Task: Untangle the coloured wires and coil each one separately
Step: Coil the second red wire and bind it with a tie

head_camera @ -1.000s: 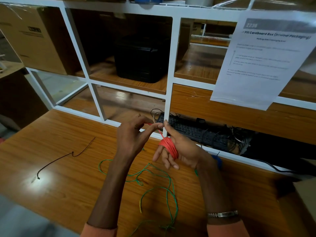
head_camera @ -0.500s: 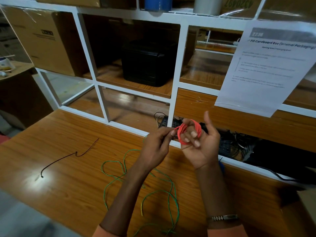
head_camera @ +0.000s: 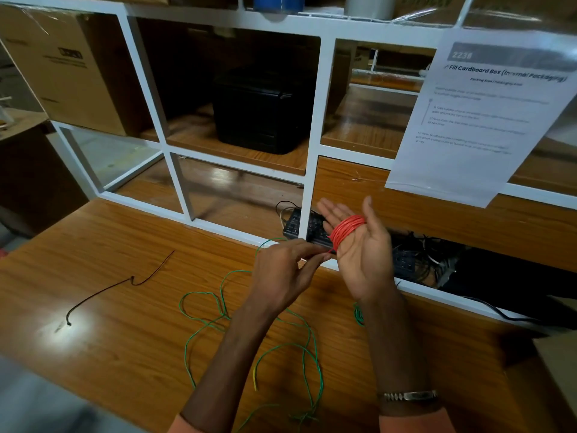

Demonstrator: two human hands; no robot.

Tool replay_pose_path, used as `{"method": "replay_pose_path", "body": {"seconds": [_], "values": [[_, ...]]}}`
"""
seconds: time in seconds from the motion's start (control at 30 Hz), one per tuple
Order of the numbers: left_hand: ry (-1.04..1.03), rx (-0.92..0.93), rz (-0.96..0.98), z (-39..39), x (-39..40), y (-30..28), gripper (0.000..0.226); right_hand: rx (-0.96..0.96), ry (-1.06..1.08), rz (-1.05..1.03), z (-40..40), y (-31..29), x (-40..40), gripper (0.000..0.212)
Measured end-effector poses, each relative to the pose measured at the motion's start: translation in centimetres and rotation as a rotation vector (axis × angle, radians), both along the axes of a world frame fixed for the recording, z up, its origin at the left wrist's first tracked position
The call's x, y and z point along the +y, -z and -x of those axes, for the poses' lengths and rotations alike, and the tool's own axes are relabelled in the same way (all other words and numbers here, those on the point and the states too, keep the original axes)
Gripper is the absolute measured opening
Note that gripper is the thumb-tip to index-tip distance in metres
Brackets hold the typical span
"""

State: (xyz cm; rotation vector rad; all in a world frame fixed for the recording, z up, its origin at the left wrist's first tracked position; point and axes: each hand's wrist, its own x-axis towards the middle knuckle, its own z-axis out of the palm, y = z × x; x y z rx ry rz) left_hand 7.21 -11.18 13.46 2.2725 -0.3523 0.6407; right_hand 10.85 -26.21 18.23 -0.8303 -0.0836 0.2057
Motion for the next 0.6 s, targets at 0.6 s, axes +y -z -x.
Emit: {"method": "replay_pose_path", "body": {"seconds": [0.6], "values": [[0.285, 0.388, 0.397, 0.8, 3.4, -0.9, 0.081, 0.119, -0.573, 0.602, 1.1, 1.1, 1.8, 0.096]]}}
